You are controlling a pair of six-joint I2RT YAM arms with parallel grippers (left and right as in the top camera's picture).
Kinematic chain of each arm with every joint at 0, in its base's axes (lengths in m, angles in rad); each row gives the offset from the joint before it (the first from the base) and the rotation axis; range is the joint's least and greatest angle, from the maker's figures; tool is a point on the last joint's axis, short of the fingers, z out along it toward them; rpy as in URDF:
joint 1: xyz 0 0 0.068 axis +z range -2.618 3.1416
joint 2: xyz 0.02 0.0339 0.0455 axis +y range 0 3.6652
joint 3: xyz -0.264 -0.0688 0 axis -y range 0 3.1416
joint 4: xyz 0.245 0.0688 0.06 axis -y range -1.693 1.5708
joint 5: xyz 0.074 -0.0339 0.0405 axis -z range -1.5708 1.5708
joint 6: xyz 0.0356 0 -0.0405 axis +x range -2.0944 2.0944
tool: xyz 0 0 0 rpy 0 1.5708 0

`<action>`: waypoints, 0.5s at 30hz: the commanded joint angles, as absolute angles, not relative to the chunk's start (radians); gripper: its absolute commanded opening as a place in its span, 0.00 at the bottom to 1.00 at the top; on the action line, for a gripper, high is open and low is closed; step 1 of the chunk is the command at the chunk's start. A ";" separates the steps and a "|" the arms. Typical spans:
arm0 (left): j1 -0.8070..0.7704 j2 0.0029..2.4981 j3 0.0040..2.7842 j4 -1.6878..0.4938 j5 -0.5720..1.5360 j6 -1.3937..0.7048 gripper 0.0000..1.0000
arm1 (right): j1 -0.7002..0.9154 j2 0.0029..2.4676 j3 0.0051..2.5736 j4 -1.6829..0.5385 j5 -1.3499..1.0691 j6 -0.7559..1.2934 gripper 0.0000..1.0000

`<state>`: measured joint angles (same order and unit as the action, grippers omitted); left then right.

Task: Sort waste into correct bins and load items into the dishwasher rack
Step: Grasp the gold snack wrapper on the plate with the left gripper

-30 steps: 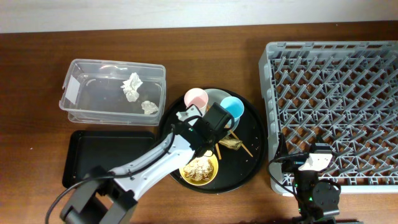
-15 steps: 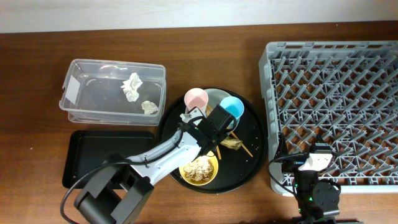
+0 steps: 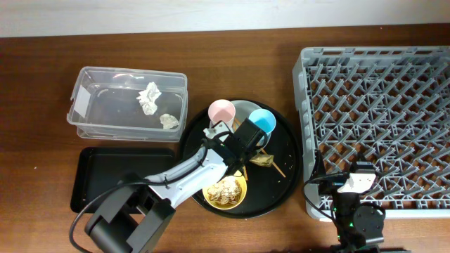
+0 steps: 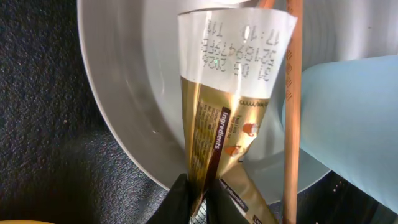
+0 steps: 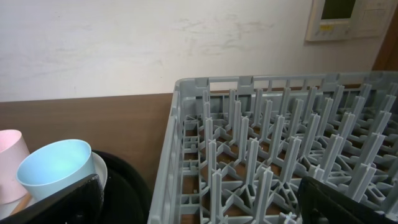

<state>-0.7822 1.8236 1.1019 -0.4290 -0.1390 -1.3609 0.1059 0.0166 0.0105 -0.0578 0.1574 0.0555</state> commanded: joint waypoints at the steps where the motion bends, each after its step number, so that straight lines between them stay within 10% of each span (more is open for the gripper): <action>1: -0.776 1.837 1.095 -0.439 -0.149 -1.356 0.06 | 0.111 0.013 0.006 -0.065 0.170 0.061 0.98; 15: -0.776 1.629 1.095 -0.453 -0.147 -1.234 0.01 | 0.111 0.013 0.006 -0.065 0.170 0.061 0.98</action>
<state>-0.7822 1.7077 1.1015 -0.4492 -0.1387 -1.3220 0.1059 0.0166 0.0101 -0.0578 0.1574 0.0559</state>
